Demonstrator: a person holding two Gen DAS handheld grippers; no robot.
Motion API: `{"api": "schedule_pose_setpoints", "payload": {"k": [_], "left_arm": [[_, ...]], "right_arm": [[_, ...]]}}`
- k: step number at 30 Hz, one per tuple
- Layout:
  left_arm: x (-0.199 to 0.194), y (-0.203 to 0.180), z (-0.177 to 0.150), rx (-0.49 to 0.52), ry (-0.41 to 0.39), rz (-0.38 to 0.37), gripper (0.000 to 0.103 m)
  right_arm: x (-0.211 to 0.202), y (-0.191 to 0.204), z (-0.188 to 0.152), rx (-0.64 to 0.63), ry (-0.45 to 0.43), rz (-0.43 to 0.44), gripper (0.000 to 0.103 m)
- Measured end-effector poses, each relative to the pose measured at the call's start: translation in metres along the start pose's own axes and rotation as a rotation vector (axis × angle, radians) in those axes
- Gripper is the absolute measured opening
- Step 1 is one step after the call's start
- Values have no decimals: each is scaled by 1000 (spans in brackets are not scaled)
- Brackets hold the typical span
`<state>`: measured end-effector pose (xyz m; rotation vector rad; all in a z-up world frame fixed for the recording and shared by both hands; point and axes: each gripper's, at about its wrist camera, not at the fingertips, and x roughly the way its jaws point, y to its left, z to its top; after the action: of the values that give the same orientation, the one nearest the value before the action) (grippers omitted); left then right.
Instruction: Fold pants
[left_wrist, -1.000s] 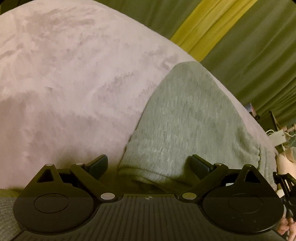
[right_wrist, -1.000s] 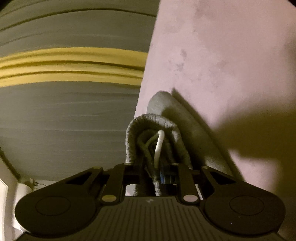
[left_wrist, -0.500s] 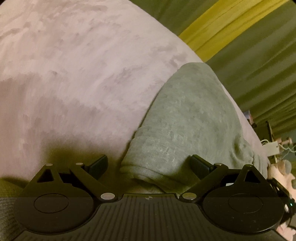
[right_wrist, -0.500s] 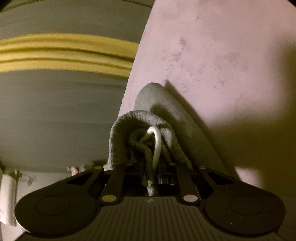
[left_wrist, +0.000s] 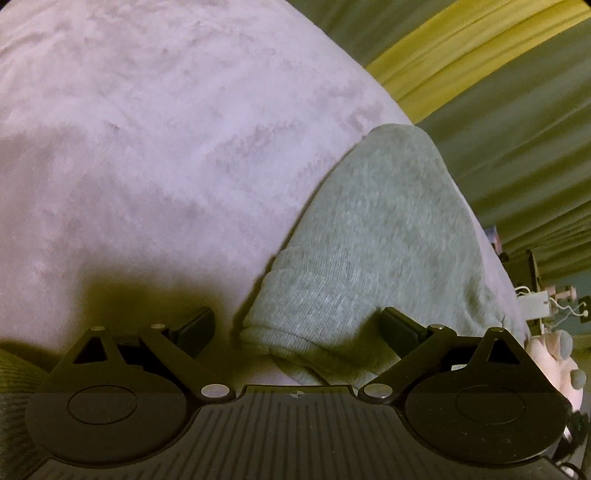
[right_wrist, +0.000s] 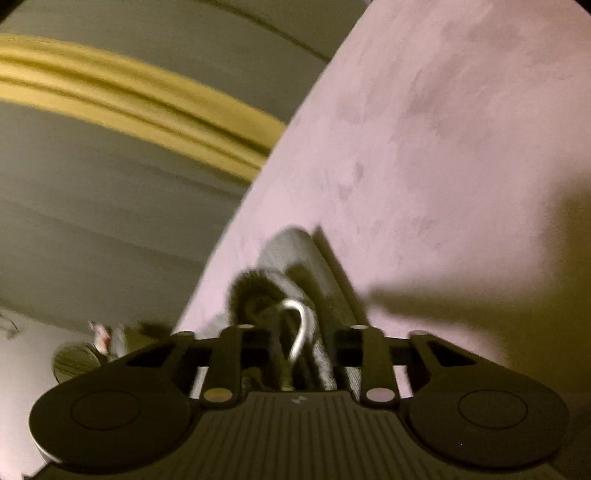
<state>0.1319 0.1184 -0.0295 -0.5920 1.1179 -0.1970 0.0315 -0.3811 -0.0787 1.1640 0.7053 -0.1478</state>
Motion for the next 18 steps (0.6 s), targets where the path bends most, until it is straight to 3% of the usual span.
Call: {"api": "schedule_pose_setpoints", "payload": {"k": [2, 6, 10, 13, 15, 18], "left_arm": [[0, 0, 0, -3, 1, 2, 99], [1, -2, 0, 12, -1, -6, 99], [6, -7, 3, 34, 16, -24, 99], [4, -16, 9, 102, -19, -25, 99], [2, -25, 18, 181, -53, -6, 99], [12, -38, 36, 305, -35, 0, 100]], "right_arm": [[5, 7, -6, -15, -20, -29, 8], [-4, 26, -14, -128, -44, 20, 7], [13, 22, -21, -153, 13, -36, 7], [12, 18, -11, -136, 58, -14, 10], [6, 19, -4, -147, 77, -4, 27], [-14, 20, 2, -228, 32, -48, 93]]}}
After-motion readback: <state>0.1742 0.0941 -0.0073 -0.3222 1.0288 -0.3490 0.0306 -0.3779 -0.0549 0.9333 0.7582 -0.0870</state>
